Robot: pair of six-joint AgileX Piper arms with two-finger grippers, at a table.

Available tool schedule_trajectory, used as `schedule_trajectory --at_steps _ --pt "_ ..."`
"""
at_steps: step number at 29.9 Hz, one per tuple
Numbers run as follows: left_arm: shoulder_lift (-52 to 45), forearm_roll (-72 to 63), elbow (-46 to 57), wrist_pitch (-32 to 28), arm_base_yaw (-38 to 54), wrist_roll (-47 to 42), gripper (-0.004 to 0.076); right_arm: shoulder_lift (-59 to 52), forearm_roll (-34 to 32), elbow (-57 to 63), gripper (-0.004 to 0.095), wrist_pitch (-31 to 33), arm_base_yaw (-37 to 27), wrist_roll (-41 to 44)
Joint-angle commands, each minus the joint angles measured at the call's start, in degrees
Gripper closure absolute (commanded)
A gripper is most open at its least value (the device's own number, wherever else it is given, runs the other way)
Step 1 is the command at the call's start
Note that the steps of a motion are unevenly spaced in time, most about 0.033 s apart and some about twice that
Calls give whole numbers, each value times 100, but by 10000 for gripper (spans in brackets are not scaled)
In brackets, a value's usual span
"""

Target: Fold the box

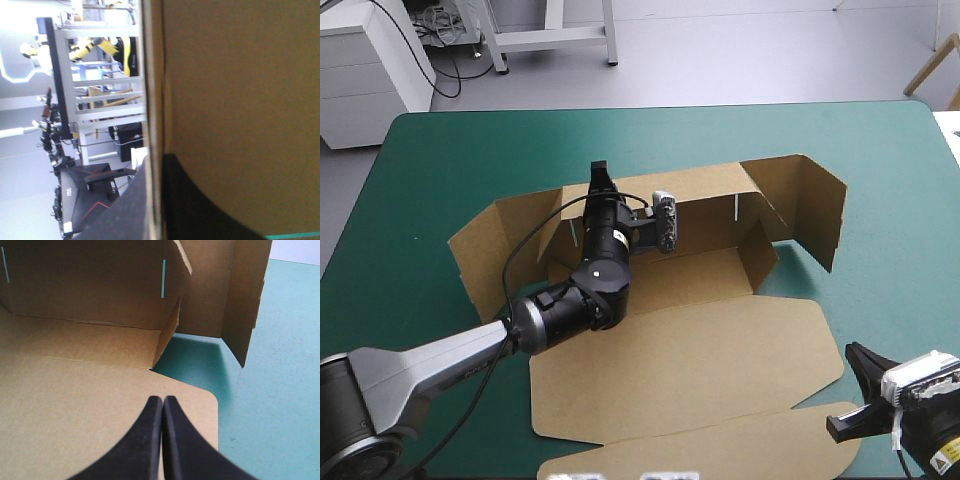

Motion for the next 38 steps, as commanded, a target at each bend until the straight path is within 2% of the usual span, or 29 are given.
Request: schedule_trajectory --at_steps 1,8,12,23,26,29,35,37,38 --pt "-462 1184 178 247 -250 -751 734 69 -2 -130 927 -426 -35 -27" --pt "-609 1854 793 423 -368 -1392 734 69 -2 -130 927 -426 -35 -27" --pt "-714 2410 1216 405 -380 -2055 734 69 -2 -130 927 -426 -35 -27" --pt "-767 2399 1485 415 -380 -2205 734 69 -2 -130 927 -426 -35 -27" --pt "-767 2399 1485 467 -380 -2205 734 69 -2 -130 896 -426 -35 -42" --pt "-767 2399 1485 482 -380 -2098 734 69 -2 -130 775 -426 -35 -42" --pt "-767 2399 1485 482 -380 -2098 734 235 -13 -130 237 -415 -35 3" --pt "-767 2399 1485 482 -380 -2098 734 325 -26 -130 138 -415 -35 16" --pt "-767 2399 1485 482 -380 -2098 734 353 -26 -130 124 -415 -35 16"
